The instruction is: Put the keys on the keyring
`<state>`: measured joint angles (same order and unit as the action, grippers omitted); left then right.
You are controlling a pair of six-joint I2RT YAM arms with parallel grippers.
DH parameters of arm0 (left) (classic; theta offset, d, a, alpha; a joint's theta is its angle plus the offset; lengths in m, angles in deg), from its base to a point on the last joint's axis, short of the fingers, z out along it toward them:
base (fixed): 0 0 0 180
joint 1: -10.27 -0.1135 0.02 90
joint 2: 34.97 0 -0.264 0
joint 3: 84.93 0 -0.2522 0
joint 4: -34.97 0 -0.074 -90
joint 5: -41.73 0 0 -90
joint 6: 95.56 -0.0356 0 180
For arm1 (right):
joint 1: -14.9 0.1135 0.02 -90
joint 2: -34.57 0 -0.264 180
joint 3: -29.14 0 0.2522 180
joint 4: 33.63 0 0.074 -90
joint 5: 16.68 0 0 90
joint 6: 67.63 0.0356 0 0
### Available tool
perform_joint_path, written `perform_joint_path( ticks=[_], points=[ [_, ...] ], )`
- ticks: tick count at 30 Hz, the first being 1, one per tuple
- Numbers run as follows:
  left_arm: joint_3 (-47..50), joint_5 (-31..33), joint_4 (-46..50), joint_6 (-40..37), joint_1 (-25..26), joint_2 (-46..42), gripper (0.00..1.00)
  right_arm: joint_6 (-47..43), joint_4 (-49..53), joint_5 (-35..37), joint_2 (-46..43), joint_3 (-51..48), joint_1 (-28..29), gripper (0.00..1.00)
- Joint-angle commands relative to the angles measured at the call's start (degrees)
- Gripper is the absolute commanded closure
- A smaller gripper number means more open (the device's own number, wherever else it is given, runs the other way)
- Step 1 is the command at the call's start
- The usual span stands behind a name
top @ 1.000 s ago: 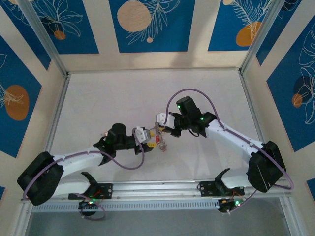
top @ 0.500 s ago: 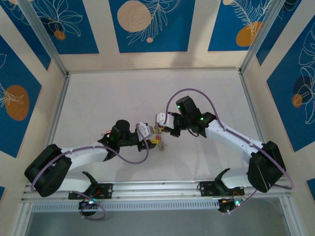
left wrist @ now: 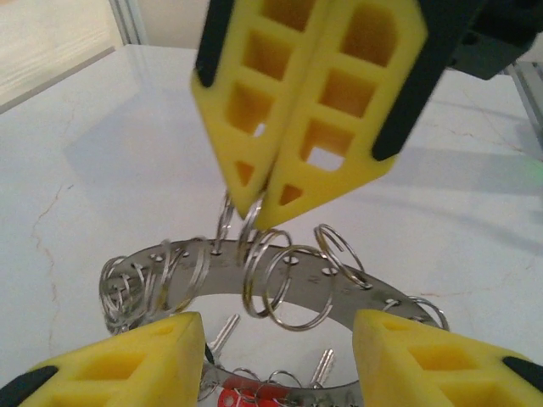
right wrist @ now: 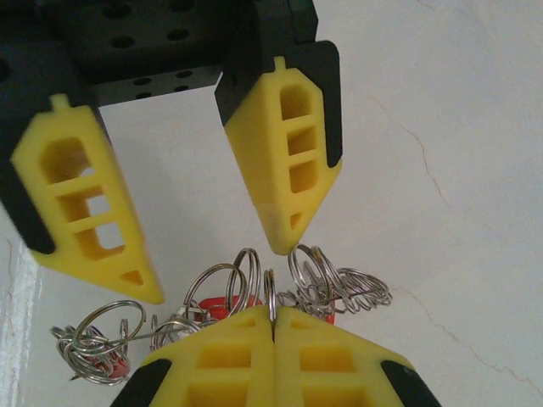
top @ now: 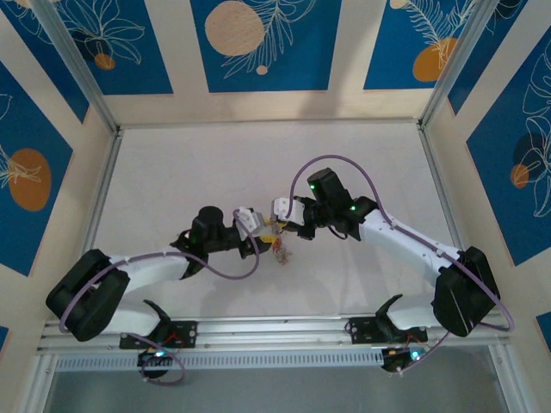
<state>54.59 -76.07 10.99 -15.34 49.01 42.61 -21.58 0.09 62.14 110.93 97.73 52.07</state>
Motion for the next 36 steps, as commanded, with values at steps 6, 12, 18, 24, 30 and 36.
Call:
perform_joint_path(
  ticks=[6, 12, 18, 24, 30, 36],
  points=[
    [-0.69, -7.80, -2.99, -1.71, -0.27, -1.04, 0.51, -0.27, -1.29, -2.82, -0.07, 0.63, 0.45, 1.00],
    [-0.80, -11.80, -1.17, -3.69, -0.22, -2.07, 0.60, -0.25, -1.42, -2.50, 0.03, 0.75, 0.45, 1.00],
    [0.18, -11.38, 3.39, -6.80, 0.56, -4.45, 0.64, 0.03, -0.87, -1.33, 0.11, 1.14, 0.36, 1.00],
    [0.88, -10.88, 8.20, -9.76, 2.92, -6.30, 0.63, 0.26, -0.71, -1.23, 0.41, 1.51, 0.36, 1.00],
    [2.51, -6.22, 10.03, -10.56, 3.71, -11.19, 0.59, -1.14, -1.40, -3.24, -0.15, 0.91, 0.42, 1.00],
    [1.31, -0.14, 14.36, -11.96, 1.41, -16.32, 0.54, -3.14, -2.92, -5.92, -1.68, -1.14, 0.43, 1.00]
  ],
)
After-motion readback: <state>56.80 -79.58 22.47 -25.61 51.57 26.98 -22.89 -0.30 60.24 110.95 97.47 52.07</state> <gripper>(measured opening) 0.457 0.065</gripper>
